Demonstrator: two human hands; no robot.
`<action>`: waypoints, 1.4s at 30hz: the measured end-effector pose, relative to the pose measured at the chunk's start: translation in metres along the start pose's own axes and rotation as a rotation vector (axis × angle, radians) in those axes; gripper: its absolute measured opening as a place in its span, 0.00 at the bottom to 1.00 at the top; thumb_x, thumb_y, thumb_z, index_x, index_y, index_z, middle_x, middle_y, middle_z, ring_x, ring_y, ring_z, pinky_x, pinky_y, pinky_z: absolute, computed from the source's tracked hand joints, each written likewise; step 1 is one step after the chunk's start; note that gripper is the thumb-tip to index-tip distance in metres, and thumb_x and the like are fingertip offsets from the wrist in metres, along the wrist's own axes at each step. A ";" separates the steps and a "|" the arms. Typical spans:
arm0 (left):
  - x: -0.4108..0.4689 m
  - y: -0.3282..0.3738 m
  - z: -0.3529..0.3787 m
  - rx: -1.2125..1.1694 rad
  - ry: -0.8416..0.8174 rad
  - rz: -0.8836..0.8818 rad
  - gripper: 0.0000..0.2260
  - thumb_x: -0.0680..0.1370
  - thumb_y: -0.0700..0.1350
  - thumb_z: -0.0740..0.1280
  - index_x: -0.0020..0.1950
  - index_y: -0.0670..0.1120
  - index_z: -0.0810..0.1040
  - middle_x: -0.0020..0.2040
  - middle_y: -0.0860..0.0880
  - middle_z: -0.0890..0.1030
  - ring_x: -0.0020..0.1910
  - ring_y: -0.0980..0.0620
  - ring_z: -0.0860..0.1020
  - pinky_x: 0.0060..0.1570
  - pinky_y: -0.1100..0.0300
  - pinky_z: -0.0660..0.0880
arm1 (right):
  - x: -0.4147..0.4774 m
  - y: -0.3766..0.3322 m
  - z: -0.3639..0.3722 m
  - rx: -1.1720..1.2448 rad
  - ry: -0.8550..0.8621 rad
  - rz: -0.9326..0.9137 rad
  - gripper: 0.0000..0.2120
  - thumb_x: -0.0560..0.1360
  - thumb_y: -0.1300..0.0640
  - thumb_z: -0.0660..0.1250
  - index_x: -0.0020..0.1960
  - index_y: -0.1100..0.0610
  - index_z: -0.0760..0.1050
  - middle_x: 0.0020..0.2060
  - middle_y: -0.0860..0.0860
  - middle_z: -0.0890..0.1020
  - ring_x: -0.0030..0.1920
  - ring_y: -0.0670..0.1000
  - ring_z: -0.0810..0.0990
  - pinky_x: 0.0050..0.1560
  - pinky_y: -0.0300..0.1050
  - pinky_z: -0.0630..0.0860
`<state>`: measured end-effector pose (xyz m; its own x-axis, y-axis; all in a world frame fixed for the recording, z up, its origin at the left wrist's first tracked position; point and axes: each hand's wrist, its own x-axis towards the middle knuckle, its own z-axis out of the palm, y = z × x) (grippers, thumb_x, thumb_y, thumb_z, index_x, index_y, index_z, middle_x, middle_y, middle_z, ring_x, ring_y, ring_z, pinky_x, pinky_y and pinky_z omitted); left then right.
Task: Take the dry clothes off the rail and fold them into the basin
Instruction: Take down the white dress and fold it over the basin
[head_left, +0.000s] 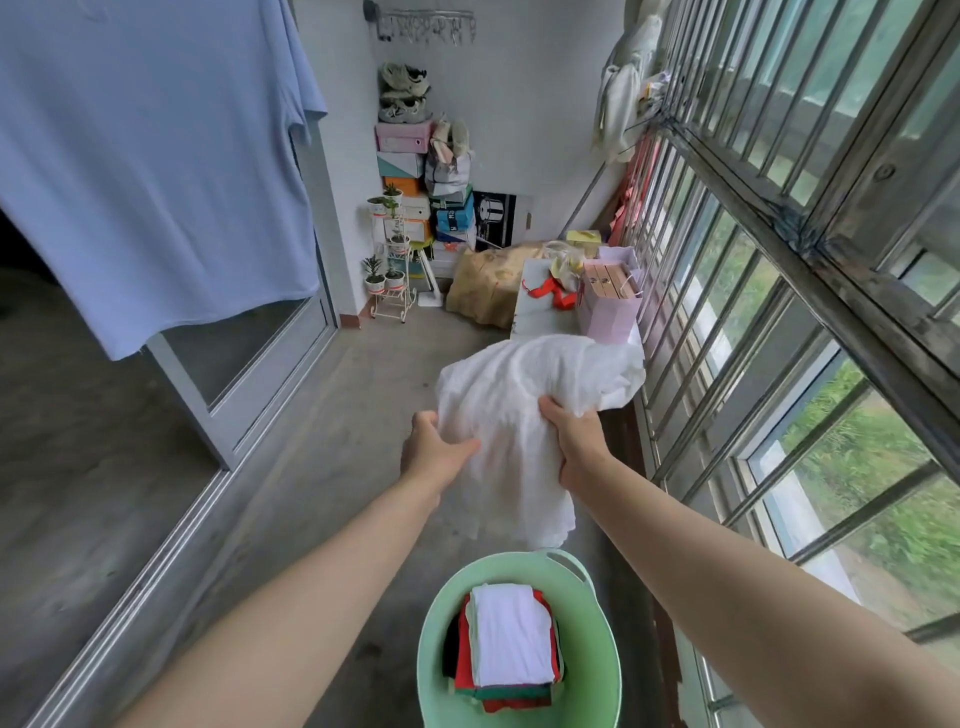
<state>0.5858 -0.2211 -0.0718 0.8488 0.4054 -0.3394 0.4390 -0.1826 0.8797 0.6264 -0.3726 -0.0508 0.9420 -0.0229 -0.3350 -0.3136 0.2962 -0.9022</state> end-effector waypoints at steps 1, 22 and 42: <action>-0.003 0.004 0.001 -0.208 -0.109 -0.116 0.17 0.74 0.48 0.71 0.57 0.46 0.69 0.44 0.44 0.74 0.32 0.50 0.75 0.25 0.64 0.72 | 0.000 -0.001 0.000 -0.007 -0.009 -0.030 0.17 0.75 0.62 0.68 0.61 0.51 0.70 0.58 0.51 0.79 0.58 0.54 0.77 0.64 0.56 0.72; 0.004 0.016 -0.020 -1.060 -0.390 -0.255 0.12 0.78 0.51 0.59 0.51 0.49 0.80 0.45 0.47 0.85 0.50 0.46 0.80 0.54 0.49 0.74 | -0.016 -0.017 -0.018 -0.116 -0.467 0.250 0.20 0.72 0.59 0.69 0.64 0.58 0.73 0.57 0.58 0.81 0.57 0.59 0.80 0.60 0.57 0.75; 0.011 -0.005 -0.036 -0.897 -0.530 -0.167 0.30 0.81 0.42 0.50 0.27 0.43 0.84 0.31 0.46 0.84 0.29 0.51 0.83 0.25 0.61 0.77 | -0.016 0.002 -0.021 -0.014 -0.514 0.382 0.30 0.64 0.37 0.72 0.62 0.50 0.76 0.59 0.53 0.81 0.60 0.56 0.79 0.61 0.55 0.74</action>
<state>0.5818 -0.1836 -0.0679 0.9129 -0.1181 -0.3907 0.3669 0.6568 0.6587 0.6081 -0.3922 -0.0529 0.6999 0.5435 -0.4635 -0.6367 0.1807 -0.7496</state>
